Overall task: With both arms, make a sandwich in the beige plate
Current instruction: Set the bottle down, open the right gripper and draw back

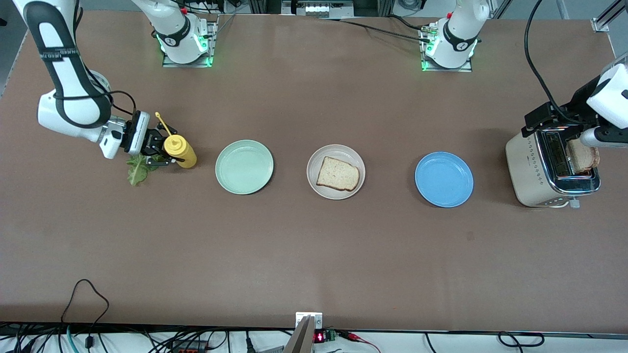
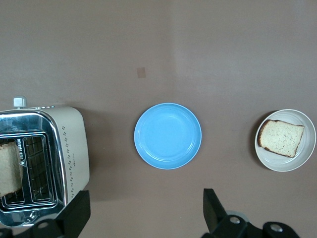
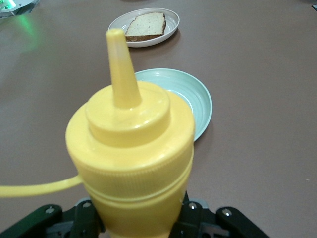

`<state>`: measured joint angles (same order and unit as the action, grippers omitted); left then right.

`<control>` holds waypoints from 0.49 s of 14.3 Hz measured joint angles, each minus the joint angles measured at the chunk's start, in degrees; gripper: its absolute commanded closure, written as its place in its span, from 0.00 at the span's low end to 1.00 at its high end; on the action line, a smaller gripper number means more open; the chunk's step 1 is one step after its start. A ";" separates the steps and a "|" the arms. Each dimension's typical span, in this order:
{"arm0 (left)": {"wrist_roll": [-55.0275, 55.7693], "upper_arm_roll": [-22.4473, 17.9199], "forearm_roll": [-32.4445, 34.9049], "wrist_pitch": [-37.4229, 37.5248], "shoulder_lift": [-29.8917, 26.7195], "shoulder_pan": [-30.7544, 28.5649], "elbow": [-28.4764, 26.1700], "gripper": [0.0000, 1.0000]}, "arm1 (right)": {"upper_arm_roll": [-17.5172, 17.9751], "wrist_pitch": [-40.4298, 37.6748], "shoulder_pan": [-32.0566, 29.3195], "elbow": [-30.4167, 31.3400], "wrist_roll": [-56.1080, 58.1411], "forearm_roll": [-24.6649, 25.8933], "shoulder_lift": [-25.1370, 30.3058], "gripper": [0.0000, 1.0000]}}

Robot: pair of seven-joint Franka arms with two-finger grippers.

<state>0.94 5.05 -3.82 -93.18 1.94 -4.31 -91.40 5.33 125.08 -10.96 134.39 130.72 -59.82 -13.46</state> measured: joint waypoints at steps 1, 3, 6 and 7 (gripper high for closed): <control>0.00 0.00 0.00 0.00 0.00 0.00 0.00 0.00 | 0.05 -0.28 -0.33 -0.03 1.20 -0.85 -0.89 0.92; 0.00 0.00 0.00 0.00 0.00 0.00 0.00 0.00 | 0.17 -1.29 -1.12 -0.06 3.64 -2.88 -2.51 0.92; 0.00 0.00 0.01 0.00 0.01 0.00 0.00 0.00 | 0.24 -1.79 -1.88 -0.31 4.79 -4.00 -3.98 0.88; 0.00 0.00 0.01 0.00 0.01 0.00 0.00 0.00 | 0.24 -1.85 -1.94 -0.36 4.81 -4.15 -4.23 0.81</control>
<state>0.94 5.05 -3.81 -93.18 1.95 -4.31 -91.40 5.57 123.23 -12.90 134.04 135.53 -63.97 -17.69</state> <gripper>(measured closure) 0.000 0.489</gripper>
